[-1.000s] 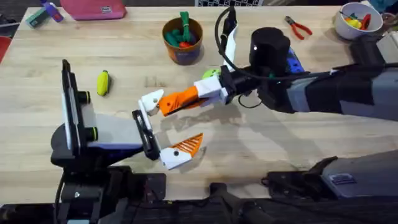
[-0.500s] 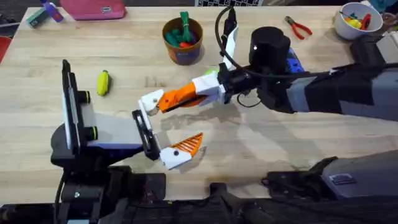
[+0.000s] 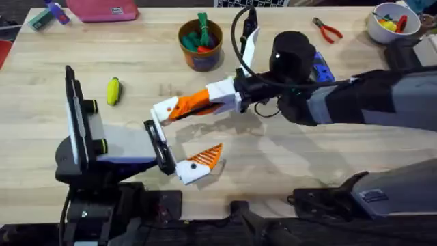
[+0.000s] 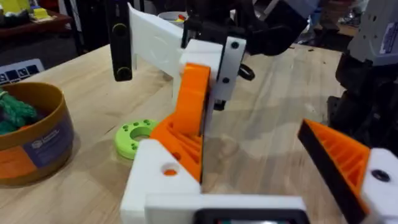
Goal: Pick up the gripper from the table and insert it into the empty holder that is missing its gripper. Then pick up a screw, insert it into the mounting hole, and use the screwdriver to tighten it. Finally, clean up the table by picking up the vegetable and placing it into the bucket.
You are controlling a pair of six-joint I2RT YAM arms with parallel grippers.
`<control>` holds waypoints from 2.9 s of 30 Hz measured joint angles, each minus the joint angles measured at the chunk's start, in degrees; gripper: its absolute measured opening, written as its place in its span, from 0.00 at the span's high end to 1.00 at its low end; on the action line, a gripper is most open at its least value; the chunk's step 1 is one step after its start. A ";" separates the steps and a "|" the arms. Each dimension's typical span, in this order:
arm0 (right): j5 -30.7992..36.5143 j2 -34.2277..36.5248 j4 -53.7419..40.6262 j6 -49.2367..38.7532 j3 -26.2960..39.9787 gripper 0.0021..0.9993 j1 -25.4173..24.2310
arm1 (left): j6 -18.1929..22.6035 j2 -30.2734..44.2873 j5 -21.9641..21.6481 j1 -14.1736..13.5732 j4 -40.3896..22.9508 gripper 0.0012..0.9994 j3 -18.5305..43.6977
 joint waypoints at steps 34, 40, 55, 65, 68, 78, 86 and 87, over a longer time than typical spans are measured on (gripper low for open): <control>2.73 2.22 4.27 3.57 0.07 0.99 2.96 | -0.49 0.01 0.42 0.00 -0.11 0.03 0.00; 3.12 2.22 4.38 3.63 0.07 0.99 3.07 | -0.49 0.01 0.24 0.02 -0.09 0.03 0.00; 2.27 2.22 3.83 2.97 0.51 0.99 2.66 | -0.44 -0.02 0.39 0.00 -0.09 0.03 0.00; -0.10 2.77 -0.98 2.08 3.48 0.99 2.42 | -0.01 0.00 -0.26 0.00 0.02 0.03 0.00; -0.22 2.77 -1.05 1.36 3.50 0.99 2.42 | -0.01 0.00 -0.24 0.00 0.02 0.03 0.00; -0.37 2.77 -1.09 -0.36 3.50 0.99 2.42 | -0.01 -0.02 -0.21 0.00 0.02 0.03 0.00; -0.35 2.77 -1.09 -0.50 3.50 0.99 2.42 | -0.01 0.00 -0.22 0.00 0.02 0.03 0.00; -0.35 2.77 -1.09 -0.50 3.50 0.99 2.42 | -0.01 0.00 -0.21 0.00 0.02 0.03 0.00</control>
